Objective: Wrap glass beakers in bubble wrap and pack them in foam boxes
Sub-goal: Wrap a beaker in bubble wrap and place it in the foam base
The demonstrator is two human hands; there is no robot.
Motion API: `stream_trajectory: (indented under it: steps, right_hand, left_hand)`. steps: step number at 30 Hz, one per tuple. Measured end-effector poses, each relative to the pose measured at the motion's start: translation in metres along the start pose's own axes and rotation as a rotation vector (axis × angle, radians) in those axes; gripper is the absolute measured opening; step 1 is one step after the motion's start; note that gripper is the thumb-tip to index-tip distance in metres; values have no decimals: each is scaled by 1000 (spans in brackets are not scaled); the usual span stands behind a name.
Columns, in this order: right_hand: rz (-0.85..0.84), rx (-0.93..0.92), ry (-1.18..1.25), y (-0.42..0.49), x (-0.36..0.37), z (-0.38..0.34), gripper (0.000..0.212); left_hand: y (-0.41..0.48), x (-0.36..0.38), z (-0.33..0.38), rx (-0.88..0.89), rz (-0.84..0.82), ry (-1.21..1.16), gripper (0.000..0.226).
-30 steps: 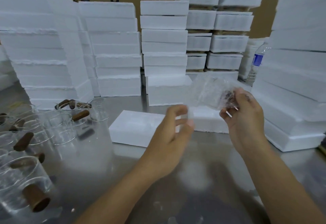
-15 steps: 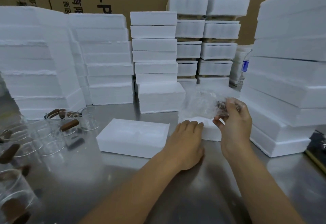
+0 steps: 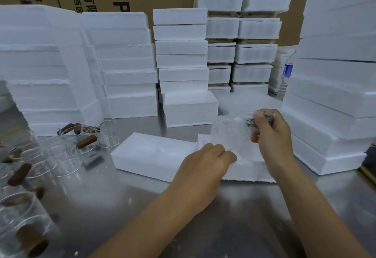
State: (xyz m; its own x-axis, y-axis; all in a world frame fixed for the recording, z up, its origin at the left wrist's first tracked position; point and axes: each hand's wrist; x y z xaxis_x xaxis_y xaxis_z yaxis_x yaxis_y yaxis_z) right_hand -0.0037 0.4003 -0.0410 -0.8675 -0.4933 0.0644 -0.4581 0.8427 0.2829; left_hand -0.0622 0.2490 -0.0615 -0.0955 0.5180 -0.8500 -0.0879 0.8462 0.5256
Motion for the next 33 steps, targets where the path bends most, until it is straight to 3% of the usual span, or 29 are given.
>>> stream_trajectory:
  steps: [5,9,14,19,24,27,33]
  right_hand:
    - [-368,68,-128,-5,0,-3,13]
    - [-476,98,-227,-10,1,-5,13]
    - [-562,119,-322,-12,1,-3,8]
    - [-526,10,-537,-7,-5,4,8]
    - [-485,-83,-647,-4,-9,10,12]
    - [-433,-124,-663,-6,-9,12,16]
    - [-282,-64,-628,-2,-13,9,9]
  left_hand:
    - [-25,-2,-6,10,59,-35,51]
    - [-34,-5,-8,-9,98,-117,25]
    - [-39,-13,-12,-133,109,-214,22]
    - [-40,-12,-20,-203,108,-313,20]
    - [-41,-7,-22,-237,145,-305,42]
    - [-40,-6,-24,-233,150,-313,56]
    - [-42,-7,-29,-248,154,-333,50]
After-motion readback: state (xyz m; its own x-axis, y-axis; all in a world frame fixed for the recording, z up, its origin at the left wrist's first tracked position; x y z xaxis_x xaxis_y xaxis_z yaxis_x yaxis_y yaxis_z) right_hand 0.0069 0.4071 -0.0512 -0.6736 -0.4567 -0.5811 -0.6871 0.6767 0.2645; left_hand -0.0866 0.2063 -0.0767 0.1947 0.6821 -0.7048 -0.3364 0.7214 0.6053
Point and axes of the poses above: each hand's wrist, its own y-axis towards the middle knuckle, its own x-axis out of the palm, z = x × y, and after that the axes turned 6 degrees about x, right-handed
